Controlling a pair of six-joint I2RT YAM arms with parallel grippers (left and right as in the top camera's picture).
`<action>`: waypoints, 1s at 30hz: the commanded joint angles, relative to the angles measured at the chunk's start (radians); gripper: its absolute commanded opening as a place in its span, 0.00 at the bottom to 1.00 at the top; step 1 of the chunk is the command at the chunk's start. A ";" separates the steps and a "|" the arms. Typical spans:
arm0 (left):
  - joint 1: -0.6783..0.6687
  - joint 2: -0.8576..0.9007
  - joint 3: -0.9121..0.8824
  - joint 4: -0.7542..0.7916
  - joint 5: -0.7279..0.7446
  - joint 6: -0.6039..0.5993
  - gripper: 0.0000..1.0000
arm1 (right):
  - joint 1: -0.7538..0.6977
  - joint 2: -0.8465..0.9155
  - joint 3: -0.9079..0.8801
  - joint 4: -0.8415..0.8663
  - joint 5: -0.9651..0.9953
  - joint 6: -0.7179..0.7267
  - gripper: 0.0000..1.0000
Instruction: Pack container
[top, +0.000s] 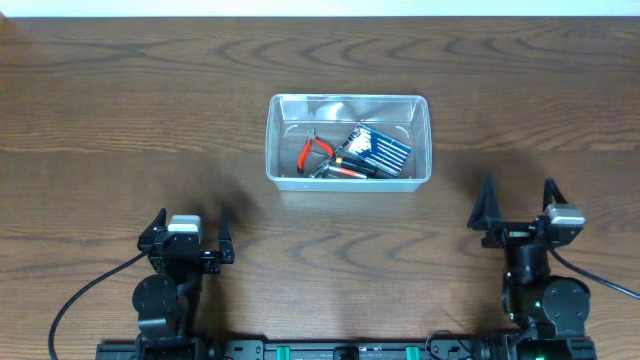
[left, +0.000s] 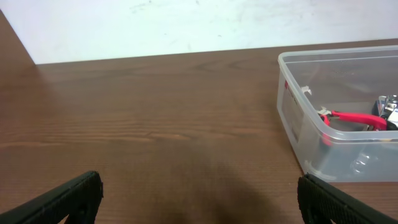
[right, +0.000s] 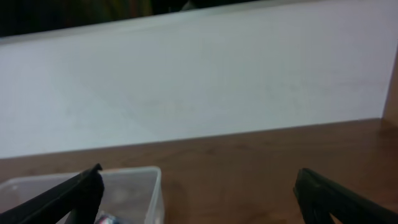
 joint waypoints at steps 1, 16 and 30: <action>0.004 -0.006 -0.026 -0.007 -0.008 -0.002 0.98 | 0.012 -0.029 -0.043 0.006 -0.016 0.011 0.99; 0.004 -0.006 -0.026 -0.007 -0.008 -0.002 0.98 | 0.014 -0.174 -0.172 -0.021 -0.034 0.010 0.99; 0.004 -0.006 -0.026 -0.007 -0.008 -0.002 0.98 | 0.014 -0.182 -0.173 -0.163 -0.056 -0.154 0.99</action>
